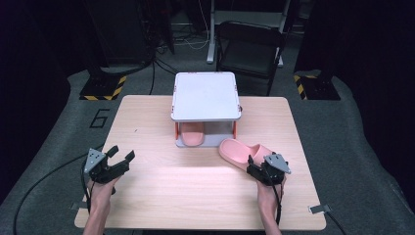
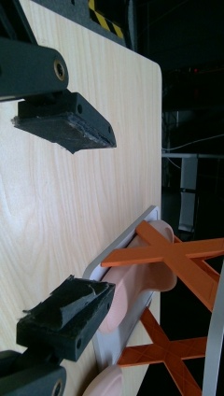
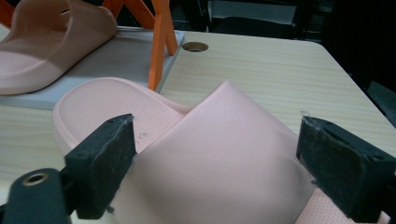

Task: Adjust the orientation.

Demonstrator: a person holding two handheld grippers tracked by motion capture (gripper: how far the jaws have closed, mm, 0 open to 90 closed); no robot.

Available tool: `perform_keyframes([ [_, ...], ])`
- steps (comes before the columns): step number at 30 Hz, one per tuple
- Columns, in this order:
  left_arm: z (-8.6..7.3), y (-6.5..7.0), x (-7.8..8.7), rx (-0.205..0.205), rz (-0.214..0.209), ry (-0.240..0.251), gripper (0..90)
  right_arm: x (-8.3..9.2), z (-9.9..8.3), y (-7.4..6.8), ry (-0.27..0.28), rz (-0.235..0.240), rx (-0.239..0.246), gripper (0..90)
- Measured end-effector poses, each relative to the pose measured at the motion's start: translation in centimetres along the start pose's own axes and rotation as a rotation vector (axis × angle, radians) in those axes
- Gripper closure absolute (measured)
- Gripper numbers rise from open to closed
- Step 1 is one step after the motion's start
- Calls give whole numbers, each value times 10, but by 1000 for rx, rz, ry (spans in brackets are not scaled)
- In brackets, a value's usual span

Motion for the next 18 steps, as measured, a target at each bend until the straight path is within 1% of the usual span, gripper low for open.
perform_keyframes([
  [1, 0, -1, 0, -1, 0, 4, 251, 3, -1, 3, 9, 3, -3, 130],
  [3, 1, -1, 1, 1, 8, 7, 251, 10, -4, 9, -2, 10, 2, 143],
  [4, 1, -2, 1, 0, 4, 5, 251, 13, -5, 12, -13, 5, 11, 141],
  [5, 1, -2, 1, 2, 7, 8, 251, 17, -6, 16, -10, 12, 12, 144],
  [6, 1, -2, 1, 3, 8, 6, 251, 21, -7, 21, -8, 8, 15, 144],
  [7, 1, -2, 0, 2, 5, 5, 252, 24, -8, 25, -9, 12, 8, 144],
  [9, 1, -2, 0, -2, 3, 2, 252, 30, -10, 33, -23, -2, 15, 145],
  [13, 1, -2, 0, -1, 7, 8, 252, 45, -14, 52, -27, -23, 13, 148],
  [14, 1, -1, -1, -2, 6, 6, 251, 48, -16, 59, -27, -38, 14, 148],
  [15, 0, -1, -1, 0, 6, 7, 251, 50, -16, 64, -17, -41, 8, 152],
  [16, 0, 0, -1, -2, 4, 0, 252, 52, -17, 69, -27, -58, 10, 152],
  [17, 0, 0, -1, -9, 1, -3, 251, 54, -18, 75, -22, -65, -4, 155],
  [18, 1, 1, -1, -9, 2, 0, 251, 55, -20, 82, -26, -82, -20, 156],
])
Point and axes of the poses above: each handheld gripper's, and its own axes: x roughly backward along the jaws, z roughly out of its top, y roughly to its right, the point moved 5 cm from there along -x, roughly forward along the jaws, and after that the axes turned 7 degrees about y, right-handed, at the moved point
